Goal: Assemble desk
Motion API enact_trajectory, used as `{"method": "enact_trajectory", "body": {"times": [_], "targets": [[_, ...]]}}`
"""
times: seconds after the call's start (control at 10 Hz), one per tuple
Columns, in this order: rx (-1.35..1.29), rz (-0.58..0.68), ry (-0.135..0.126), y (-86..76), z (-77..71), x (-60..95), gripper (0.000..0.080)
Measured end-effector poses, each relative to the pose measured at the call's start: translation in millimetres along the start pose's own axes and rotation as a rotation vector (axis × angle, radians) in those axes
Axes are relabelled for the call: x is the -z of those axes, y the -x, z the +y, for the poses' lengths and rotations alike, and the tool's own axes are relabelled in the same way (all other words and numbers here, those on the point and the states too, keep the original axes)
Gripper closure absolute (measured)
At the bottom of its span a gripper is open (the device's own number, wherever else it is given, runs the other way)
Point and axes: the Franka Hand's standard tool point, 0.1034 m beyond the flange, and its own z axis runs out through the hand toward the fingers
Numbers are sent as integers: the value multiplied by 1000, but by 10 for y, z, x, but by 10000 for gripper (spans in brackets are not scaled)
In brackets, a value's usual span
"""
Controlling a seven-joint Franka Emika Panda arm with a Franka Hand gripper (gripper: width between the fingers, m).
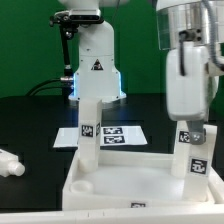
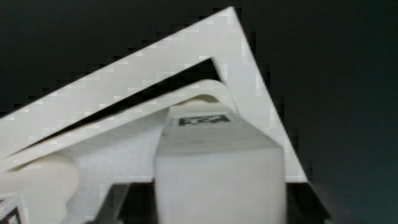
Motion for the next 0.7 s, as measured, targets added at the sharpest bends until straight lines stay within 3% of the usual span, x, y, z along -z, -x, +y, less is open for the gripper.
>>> {"method": "enact_trajectory", "body": {"times": [0.4,0.6,0.7], "targets": [[31,5,-2,-6,6,-2,511],[60,-3,-6,76,32,55,226],[95,-20,-15,98,16,166,226]]}}
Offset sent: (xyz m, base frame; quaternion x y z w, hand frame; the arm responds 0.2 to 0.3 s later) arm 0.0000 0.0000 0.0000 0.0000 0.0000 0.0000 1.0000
